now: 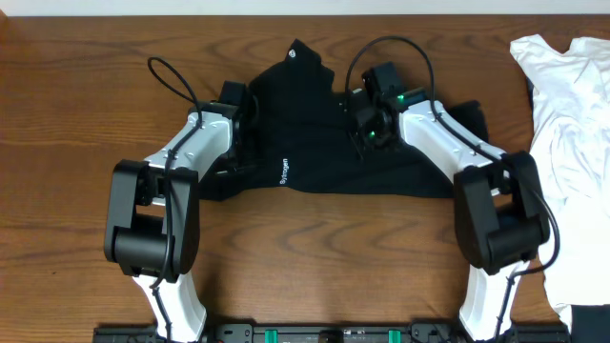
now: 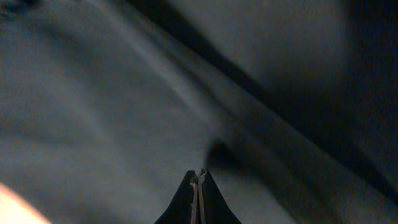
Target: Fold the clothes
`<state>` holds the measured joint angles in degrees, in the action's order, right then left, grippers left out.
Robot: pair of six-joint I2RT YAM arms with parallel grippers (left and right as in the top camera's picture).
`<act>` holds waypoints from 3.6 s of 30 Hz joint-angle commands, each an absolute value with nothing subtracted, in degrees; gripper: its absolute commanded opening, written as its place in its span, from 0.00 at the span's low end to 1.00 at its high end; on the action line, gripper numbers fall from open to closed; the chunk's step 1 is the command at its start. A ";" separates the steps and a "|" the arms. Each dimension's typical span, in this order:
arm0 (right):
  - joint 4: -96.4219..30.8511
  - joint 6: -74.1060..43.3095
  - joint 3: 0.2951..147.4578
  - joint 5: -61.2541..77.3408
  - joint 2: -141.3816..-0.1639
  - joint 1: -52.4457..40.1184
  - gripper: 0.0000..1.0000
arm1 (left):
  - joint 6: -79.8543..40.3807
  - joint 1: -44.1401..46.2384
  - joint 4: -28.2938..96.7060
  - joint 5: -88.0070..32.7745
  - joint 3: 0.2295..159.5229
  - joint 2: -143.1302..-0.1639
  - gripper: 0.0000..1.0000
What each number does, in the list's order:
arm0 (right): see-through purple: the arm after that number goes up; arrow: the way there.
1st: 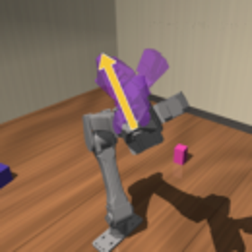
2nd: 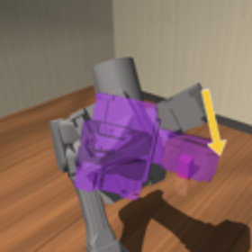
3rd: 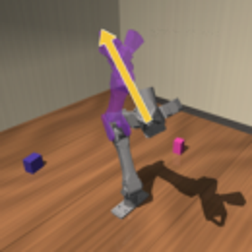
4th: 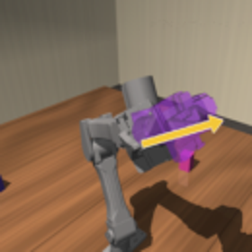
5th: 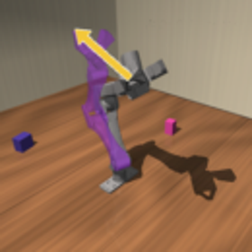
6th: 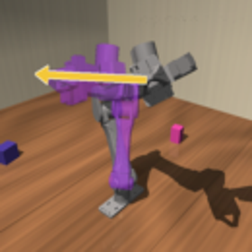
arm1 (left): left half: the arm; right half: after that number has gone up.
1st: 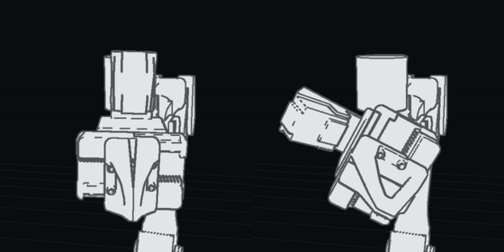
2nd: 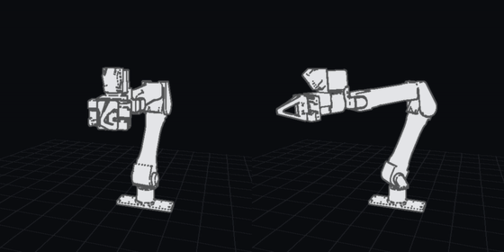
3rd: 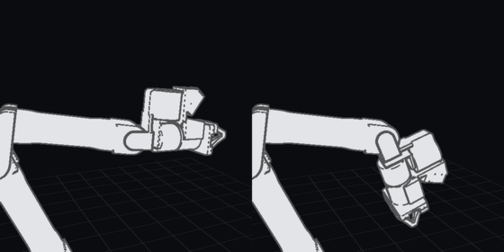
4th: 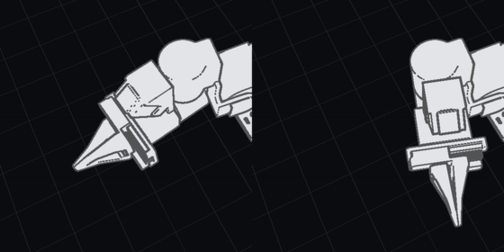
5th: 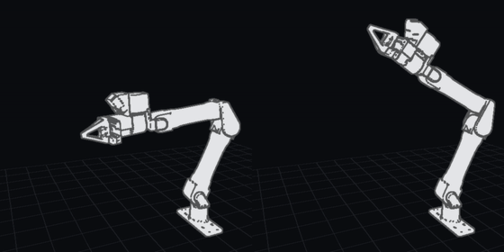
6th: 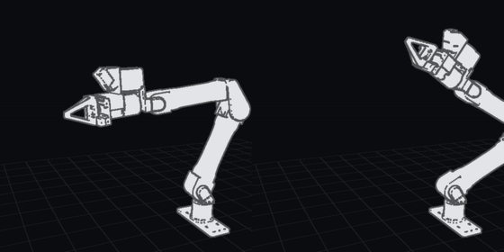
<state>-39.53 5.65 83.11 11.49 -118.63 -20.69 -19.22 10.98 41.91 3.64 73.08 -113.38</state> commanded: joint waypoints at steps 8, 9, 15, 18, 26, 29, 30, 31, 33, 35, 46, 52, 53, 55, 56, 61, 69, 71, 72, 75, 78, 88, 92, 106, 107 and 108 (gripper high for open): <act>-34.68 6.07 82.56 0.21 -120.36 -15.40 0.01 | -18.48 10.63 42.00 5.21 72.23 -115.15 0.06; -33.23 6.00 82.56 -0.71 -120.36 -14.52 0.01 | -18.48 10.63 41.98 5.21 72.23 -115.15 0.06; -27.42 5.43 82.72 -0.10 -120.31 -10.41 0.01 | -18.48 10.63 42.00 5.21 72.23 -115.15 0.06; -30.06 5.41 83.64 2.59 -119.04 -9.34 0.01 | -18.48 10.63 42.13 5.21 72.23 -115.15 0.06; -45.47 5.37 83.85 9.04 -110.41 -8.75 0.01 | -18.50 10.63 41.91 5.21 72.23 -115.15 0.06; -51.66 5.37 83.74 6.83 -110.43 -8.58 0.02 | -18.50 10.63 41.74 5.19 72.23 -115.15 0.06; -53.21 5.37 83.46 5.67 -110.83 -8.54 0.01 | -18.52 10.63 41.71 5.19 72.23 -115.15 0.06; -54.26 5.37 83.09 4.45 -111.11 -8.51 0.01 | -18.72 10.63 41.71 5.19 72.23 -115.15 0.06; -54.92 5.37 82.15 2.20 -111.70 -8.51 0.01 | -18.72 10.63 41.71 5.19 72.23 -115.15 0.06; -54.57 5.37 80.75 -0.16 -112.12 -8.51 0.01 | -18.70 10.63 41.76 5.19 72.23 -115.15 0.06; -50.57 5.13 73.34 -5.67 -113.56 -5.02 0.01 | -18.70 10.63 41.95 5.19 72.23 -115.15 0.06; -46.02 5.13 72.03 -7.73 -113.56 -0.93 0.01 | -18.70 10.63 41.93 5.19 72.23 -115.15 0.07; -45.36 5.13 72.03 -7.73 -113.56 -0.36 0.01 | -18.70 10.63 41.95 5.19 72.23 -115.15 0.07; -43.72 5.13 72.03 -7.73 -113.56 0.80 0.01 | -18.70 10.63 41.95 5.19 72.23 -115.15 0.06; -43.11 5.15 72.03 -7.70 -113.56 1.21 0.01 | -18.70 10.63 41.95 5.19 72.23 -115.15 0.06; -40.62 5.17 72.03 -7.75 -113.56 2.68 0.01 | -18.68 10.63 41.95 5.21 72.23 -115.15 0.07; -36.36 5.17 72.03 -7.60 -113.56 3.97 0.01 | -18.68 10.63 41.95 5.21 72.23 -115.15 0.06; -35.68 5.17 72.03 -7.49 -113.56 3.97 0.01 | -18.68 10.63 41.95 5.21 72.23 -115.15 0.06; -35.44 5.17 72.03 -7.51 -113.56 3.97 0.01 | -18.68 10.63 41.95 5.21 72.23 -115.15 0.07; -34.20 5.17 72.03 -7.53 -113.56 4.14 0.01 | -18.68 10.63 41.95 5.21 72.23 -115.15 0.07; -32.42 5.17 72.03 -7.53 -113.56 4.51 0.01 | -18.68 10.63 41.95 5.21 72.23 -115.15 0.06; -24.21 4.49 71.99 -7.49 -113.56 6.00 0.12 | -18.65 10.63 41.15 5.21 72.23 -115.15 0.06; -20.08 1.83 71.99 -7.44 -113.49 6.04 0.13 | -18.65 10.70 39.27 5.19 72.77 -114.30 0.06; -23.68 0.25 73.52 -6.15 -102.59 6.04 0.23 | -18.39 11.88 38.13 4.71 82.52 -97.41 0.17; -24.75 0.25 73.67 -5.39 -101.47 6.04 0.24 | -17.28 11.99 38.59 3.29 83.88 -96.82 0.17; -26.06 0.27 74.17 -4.51 -100.42 6.07 0.24 | -16.58 11.97 39.22 1.69 85.47 -96.55 0.22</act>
